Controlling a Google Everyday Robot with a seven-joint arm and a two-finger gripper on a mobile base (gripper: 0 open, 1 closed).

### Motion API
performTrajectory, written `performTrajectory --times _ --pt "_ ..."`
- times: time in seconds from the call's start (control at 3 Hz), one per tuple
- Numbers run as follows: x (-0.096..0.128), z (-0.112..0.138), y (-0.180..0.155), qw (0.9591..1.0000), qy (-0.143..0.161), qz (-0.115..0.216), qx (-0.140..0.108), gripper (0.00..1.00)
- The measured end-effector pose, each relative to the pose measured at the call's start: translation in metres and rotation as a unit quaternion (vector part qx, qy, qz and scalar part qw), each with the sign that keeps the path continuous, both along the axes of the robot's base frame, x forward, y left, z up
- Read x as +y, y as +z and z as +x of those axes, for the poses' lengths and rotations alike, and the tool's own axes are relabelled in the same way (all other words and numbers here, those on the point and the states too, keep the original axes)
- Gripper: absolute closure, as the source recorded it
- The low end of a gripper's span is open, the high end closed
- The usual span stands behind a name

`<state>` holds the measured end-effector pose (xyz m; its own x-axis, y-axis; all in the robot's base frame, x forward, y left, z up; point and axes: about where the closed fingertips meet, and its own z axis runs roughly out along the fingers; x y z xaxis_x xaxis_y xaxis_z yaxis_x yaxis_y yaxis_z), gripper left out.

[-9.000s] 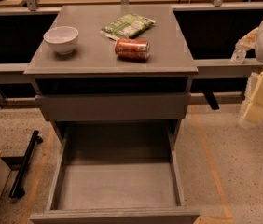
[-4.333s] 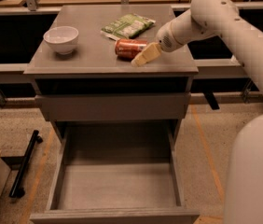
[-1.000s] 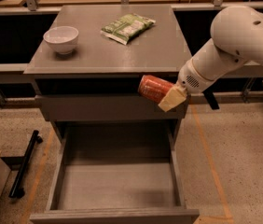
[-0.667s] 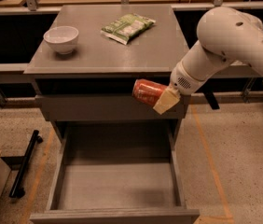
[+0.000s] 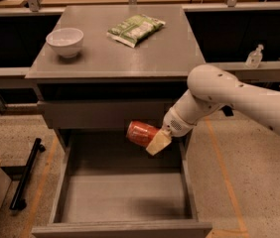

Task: Place coke can into middle drawer

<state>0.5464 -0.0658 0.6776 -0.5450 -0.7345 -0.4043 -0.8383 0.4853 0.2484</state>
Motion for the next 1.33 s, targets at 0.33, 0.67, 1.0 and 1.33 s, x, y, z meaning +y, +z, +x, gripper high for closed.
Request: performTrajectory --times 0.33,0.67,1.0,1.33 --pt "0.033 -0.005 -0.091 0.998 0.001 0.027 0.056 1.0" --pt "0.034 -0.008 -0.093 0.9983 0.007 0.023 0.053 1.0" --pt "0.042 -0.015 -0.132 0.9966 0.002 0.036 0.074 1.0" --pt "0.054 -0.025 -0.193 0.9927 -0.004 0.047 0.111 1.0"
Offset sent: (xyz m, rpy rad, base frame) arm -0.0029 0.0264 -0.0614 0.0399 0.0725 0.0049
